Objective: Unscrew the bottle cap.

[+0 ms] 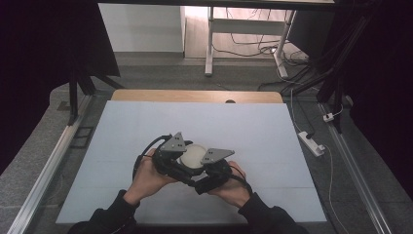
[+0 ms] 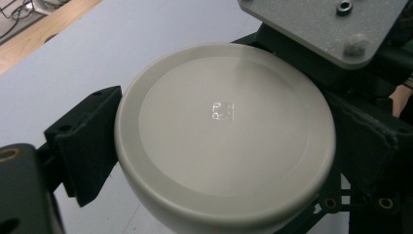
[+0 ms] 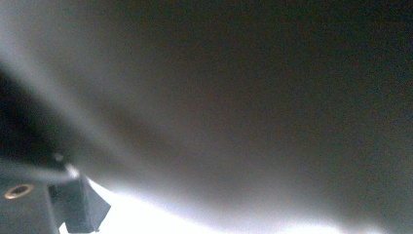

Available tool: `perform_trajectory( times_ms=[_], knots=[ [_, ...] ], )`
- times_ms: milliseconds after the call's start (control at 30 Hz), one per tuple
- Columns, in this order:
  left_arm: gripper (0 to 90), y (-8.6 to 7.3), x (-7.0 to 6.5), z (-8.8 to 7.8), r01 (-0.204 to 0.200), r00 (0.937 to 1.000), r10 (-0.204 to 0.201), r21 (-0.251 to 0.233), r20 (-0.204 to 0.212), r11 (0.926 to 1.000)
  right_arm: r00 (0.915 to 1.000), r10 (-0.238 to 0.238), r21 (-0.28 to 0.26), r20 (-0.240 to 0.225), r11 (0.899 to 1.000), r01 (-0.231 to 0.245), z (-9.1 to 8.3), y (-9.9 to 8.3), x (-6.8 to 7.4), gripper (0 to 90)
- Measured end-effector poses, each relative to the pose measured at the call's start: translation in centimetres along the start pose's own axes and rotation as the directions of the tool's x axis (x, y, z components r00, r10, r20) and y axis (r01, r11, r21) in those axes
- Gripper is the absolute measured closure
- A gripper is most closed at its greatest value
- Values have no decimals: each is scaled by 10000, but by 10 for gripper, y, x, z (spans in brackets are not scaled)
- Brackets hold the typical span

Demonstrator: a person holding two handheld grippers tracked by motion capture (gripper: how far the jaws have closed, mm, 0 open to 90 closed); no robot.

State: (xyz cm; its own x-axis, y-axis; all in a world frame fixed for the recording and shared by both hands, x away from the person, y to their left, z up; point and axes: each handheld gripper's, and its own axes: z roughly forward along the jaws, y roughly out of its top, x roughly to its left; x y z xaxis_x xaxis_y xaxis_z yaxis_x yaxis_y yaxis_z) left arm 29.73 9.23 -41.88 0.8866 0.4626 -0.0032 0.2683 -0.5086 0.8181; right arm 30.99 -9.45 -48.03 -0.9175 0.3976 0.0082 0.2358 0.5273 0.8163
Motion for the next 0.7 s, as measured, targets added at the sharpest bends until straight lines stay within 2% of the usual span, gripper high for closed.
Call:
perform_trajectory(
  times_ms=[333, 467, 700],
  knots=[
    [82, 2, 1, -6, -75, 10000, 75, -42, -36, 10000, 9999, -76, -62, -102, 10000, 76, -1, 0, 0, 70],
    [83, 2, 3, -7, -51, 10000, 52, -93, 73, 9999, 9998, -102, -116, -145, 9999, 101, -1, 0, 0, 70],
    [83, 2, 7, -15, 252, 9993, -238, -460, 291, 9986, 9997, -163, -71, -208, 9998, 161, -1, -1, 1, 70]
  ],
)
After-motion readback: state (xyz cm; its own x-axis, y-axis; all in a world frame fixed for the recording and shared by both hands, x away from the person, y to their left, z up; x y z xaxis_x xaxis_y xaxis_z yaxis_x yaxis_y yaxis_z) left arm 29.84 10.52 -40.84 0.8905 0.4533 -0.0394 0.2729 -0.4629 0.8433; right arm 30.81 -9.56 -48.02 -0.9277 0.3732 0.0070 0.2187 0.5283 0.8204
